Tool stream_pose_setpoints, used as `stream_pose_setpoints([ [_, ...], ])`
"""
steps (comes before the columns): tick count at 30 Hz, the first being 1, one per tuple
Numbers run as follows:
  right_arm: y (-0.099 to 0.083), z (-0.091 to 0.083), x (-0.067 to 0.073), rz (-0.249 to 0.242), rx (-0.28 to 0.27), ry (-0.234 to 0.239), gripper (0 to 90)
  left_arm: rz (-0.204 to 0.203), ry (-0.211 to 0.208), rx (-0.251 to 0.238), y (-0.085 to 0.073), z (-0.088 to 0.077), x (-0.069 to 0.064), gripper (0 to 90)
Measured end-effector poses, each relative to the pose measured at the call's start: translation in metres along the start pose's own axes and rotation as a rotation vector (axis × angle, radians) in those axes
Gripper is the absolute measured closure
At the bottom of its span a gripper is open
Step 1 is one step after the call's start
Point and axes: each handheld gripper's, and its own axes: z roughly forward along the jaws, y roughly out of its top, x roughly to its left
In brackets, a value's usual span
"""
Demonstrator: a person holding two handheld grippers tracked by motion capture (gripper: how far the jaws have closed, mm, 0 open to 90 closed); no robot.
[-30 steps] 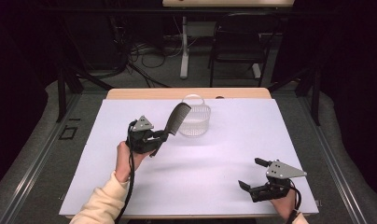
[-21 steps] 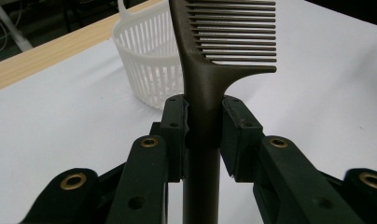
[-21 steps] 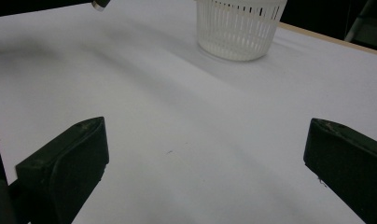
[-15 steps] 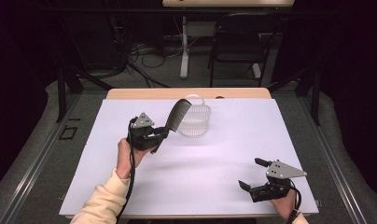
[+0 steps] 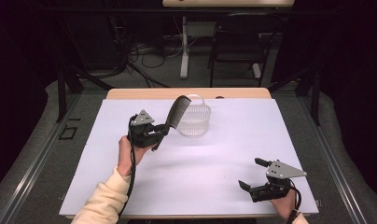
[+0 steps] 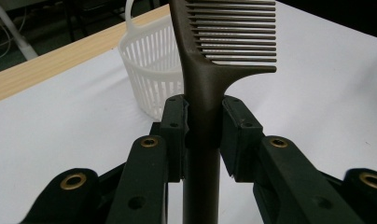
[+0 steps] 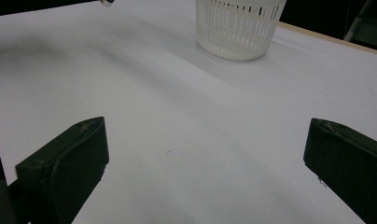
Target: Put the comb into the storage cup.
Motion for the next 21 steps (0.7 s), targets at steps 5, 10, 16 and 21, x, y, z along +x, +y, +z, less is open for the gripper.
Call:
stream_pose_setpoints([
  [5,0.000,0.000,0.000,0.000,0.001,0.000,0.0,0.002,0.000,0.004,0.003,0.001,0.001,72.3],
  [10,0.000,0.000,0.000,-0.001,0.001,0.000,0.0,0.001,0.002,-0.001,0.005,0.001,0.001,72.3],
  [16,0.000,0.000,0.000,0.002,0.000,-0.002,0.0,0.002,0.008,-0.006,0.009,0.000,0.003,72.3],
  [21,0.000,0.000,0.000,0.002,0.001,-0.002,0.0,0.005,0.010,-0.008,0.012,0.001,0.004,72.3],
])
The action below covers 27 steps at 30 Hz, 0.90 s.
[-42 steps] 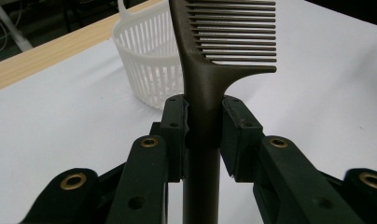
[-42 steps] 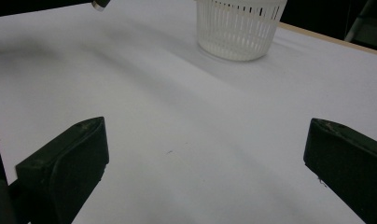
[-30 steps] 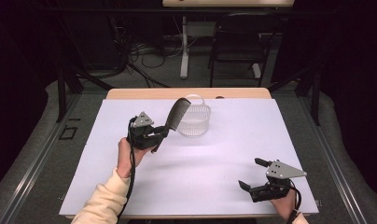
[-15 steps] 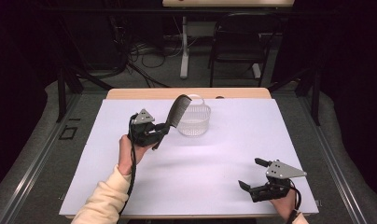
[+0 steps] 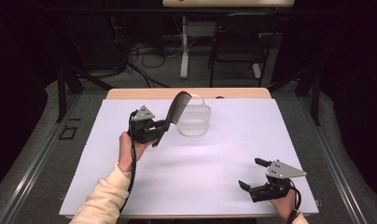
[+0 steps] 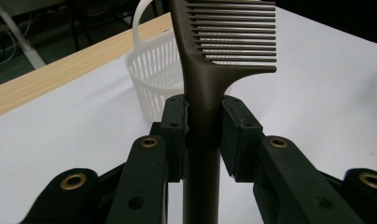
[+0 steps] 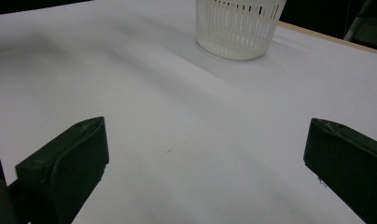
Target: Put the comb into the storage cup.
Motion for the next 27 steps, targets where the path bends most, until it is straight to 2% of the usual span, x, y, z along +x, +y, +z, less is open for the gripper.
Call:
stream_pose_setpoints([
  [16,0.000,0.000,0.000,-0.003,0.001,0.001,0.0,0.012,0.011,-0.013,0.013,0.001,0.002,72.3],
  [27,0.000,0.001,0.000,0.001,0.001,0.003,0.0,0.003,0.017,-0.025,0.018,0.005,0.005,72.3],
])
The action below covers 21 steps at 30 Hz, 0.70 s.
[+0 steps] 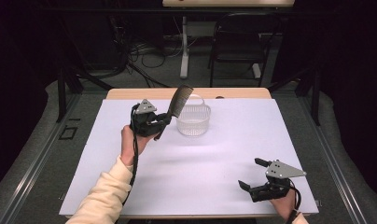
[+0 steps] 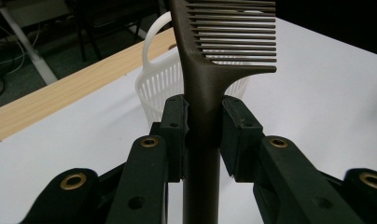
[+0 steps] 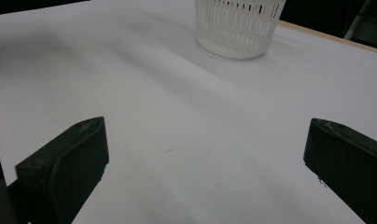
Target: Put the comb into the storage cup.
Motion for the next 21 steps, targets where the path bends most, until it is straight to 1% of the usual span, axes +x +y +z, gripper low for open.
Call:
stream_pose_setpoints([
  [5,-0.0001,0.0001,0.0000,0.003,0.001,0.000,0.0,0.003,0.001,0.001,0.0016,0.0020,0.0018,72.3],
  [9,0.0000,0.0000,0.0000,-0.001,0.005,-0.001,0.0,-0.003,-0.001,0.001,0.0021,0.0042,0.0030,72.3],
  [12,0.0000,0.0000,0.0001,0.001,0.006,-0.001,0.0,-0.003,-0.004,0.014,0.0031,0.0058,0.0042,72.3],
  [21,-0.0001,0.0000,0.0000,0.002,0.003,0.000,0.0,-0.003,-0.007,0.027,0.0065,0.0095,0.0076,72.3],
])
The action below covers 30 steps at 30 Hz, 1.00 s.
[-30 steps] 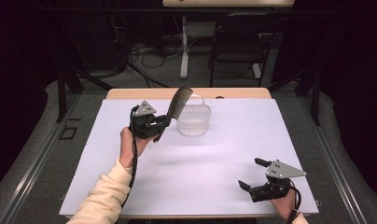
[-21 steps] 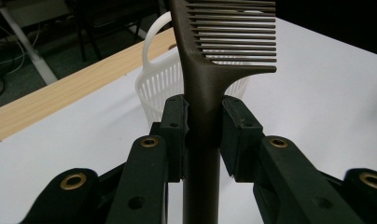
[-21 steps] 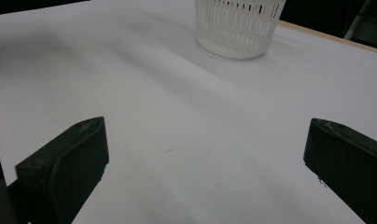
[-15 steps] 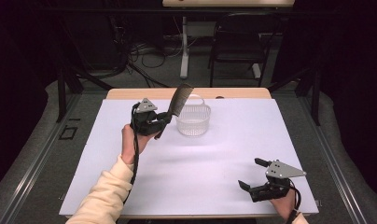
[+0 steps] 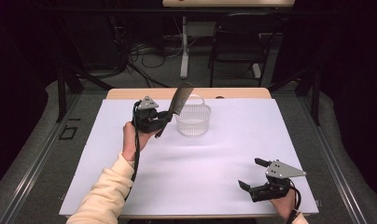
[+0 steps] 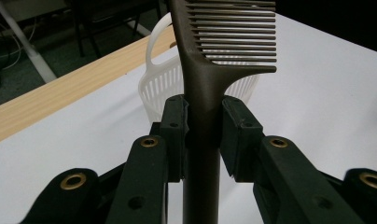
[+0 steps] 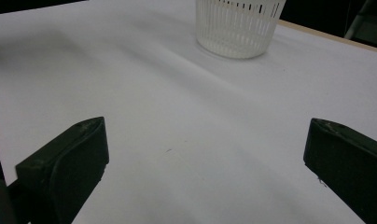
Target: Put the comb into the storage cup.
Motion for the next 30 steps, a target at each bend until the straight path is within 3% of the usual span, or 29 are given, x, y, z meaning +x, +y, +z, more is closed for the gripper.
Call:
stream_pose_setpoints([
  [18,0.000,0.000,0.000,-0.001,0.006,-0.001,0.0,0.019,-0.009,0.021,0.009,0.005,0.004,72.3],
  [30,0.000,0.000,0.000,0.001,0.007,-0.001,0.0,0.024,-0.017,0.010,0.015,0.005,0.006,72.3],
])
